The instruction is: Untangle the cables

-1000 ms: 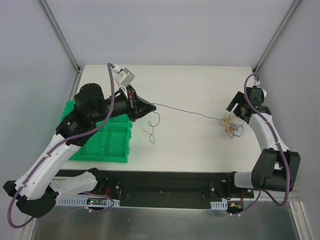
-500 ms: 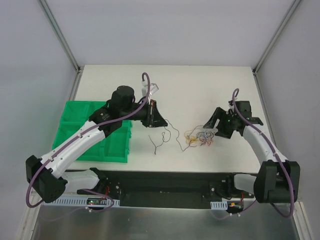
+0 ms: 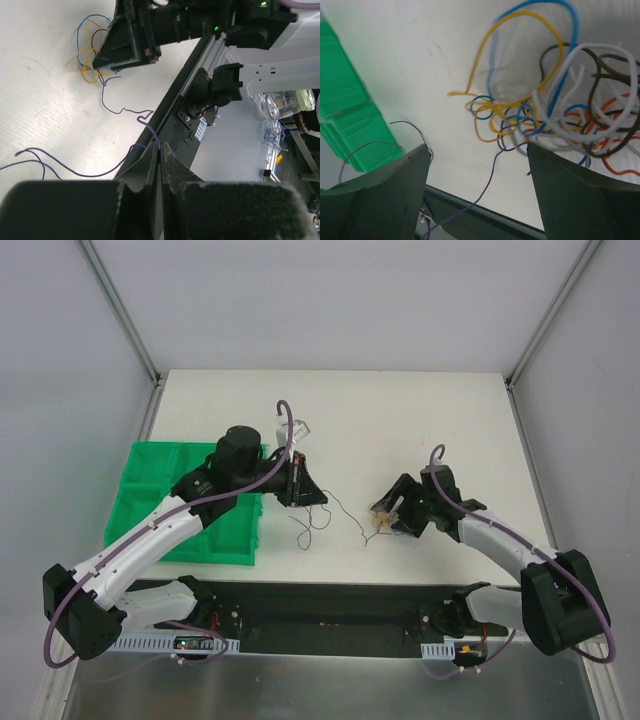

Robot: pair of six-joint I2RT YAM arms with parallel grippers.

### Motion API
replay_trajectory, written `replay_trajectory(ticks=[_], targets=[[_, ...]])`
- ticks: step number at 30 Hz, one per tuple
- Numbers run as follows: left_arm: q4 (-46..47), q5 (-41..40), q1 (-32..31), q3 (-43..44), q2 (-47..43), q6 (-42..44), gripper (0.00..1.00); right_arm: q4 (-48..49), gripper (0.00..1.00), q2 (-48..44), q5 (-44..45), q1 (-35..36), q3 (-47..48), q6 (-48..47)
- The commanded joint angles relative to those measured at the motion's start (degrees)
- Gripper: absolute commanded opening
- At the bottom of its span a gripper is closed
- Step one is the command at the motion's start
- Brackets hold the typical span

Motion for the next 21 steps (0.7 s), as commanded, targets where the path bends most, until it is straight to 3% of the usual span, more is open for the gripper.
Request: replay_trajectory(ticks=[1,4,5,8,12,15,21], targets=[[1.0,2.1,0.3,0.5,-3.4,2.5,0.0,7.8,0.81,4.2,5.1,2.6,-3.2,10.3],[1.2,4.9,0.3,1.1,-4.2,2.9,0.0,9.5,0.74,7.4,9.8,2.8,-2.6,8.9],[1.1,5.8,0.2,1.4,-4.7,3.0,0.0,9.4,0.68,8.4,11.8,2.7,-2.1,8.3],[0.7,6.7,0.5,2.3,-7.4,4.7,0.0,6.6,0.64,10.3,17.0,2.6,-1.4,9.4],[-5.0,-3.0,2.0,6.8,-14.4,8.9,0.0,6.9,0.56,9.4,21.8,0.4,-3.8,11.0],[-10.0,-12.0,2.2,12.0,-19.1,13.8,0.0,7.7,0.32,9.2,20.2,-5.8,-3.6,7.4],[-17.2,-21.0,2.2,23.2,-21.2,18.9,0.0,7.2,0.28,12.7,11.4,-21.2,1.5,-2.1]])
